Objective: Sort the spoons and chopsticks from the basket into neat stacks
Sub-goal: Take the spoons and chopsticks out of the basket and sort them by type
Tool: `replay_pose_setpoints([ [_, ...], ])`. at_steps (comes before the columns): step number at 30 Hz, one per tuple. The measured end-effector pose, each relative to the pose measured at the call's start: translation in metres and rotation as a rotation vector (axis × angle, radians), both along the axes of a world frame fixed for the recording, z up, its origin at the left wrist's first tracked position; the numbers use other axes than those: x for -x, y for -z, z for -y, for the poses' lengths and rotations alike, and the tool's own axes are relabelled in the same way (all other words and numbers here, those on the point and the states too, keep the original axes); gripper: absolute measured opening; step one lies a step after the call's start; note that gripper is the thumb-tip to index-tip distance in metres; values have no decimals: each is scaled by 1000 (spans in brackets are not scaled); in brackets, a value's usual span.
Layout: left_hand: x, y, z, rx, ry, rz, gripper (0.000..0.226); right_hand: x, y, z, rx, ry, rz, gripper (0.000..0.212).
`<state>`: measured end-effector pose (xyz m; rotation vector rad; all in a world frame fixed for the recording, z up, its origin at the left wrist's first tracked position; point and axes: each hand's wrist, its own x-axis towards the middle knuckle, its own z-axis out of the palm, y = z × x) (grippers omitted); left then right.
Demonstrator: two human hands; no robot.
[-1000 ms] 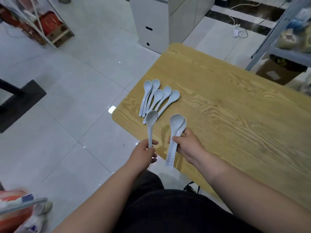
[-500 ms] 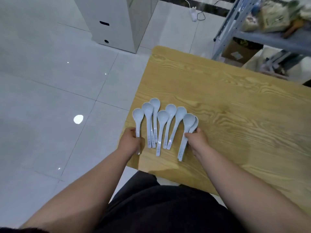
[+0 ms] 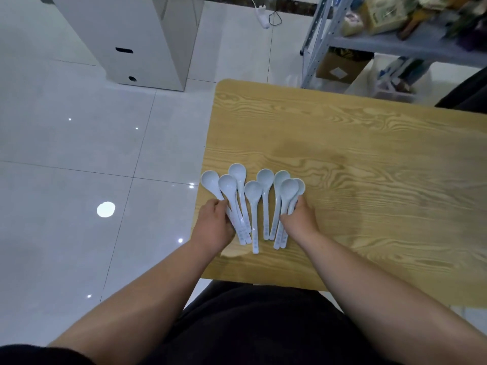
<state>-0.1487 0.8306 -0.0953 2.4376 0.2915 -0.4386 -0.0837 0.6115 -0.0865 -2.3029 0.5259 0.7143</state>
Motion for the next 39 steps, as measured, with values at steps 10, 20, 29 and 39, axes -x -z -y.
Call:
replay_pose_setpoints([
  [10, -2, -26, 3, 30, 79, -57, 36, 20, -26, 22, -90, -279, -88, 45],
  [20, 18, -72, 66, 148, 472, -58, 39, 99, -99, 106, -109, -383, 52, 47],
  [29, 69, -116, 243, 273, 671, -41, 40, 193, -142, 269, -275, -76, 245, 33],
  [39, 96, -149, 453, 302, 801, -14, 38, 288, -150, 451, -223, 37, 299, 32],
])
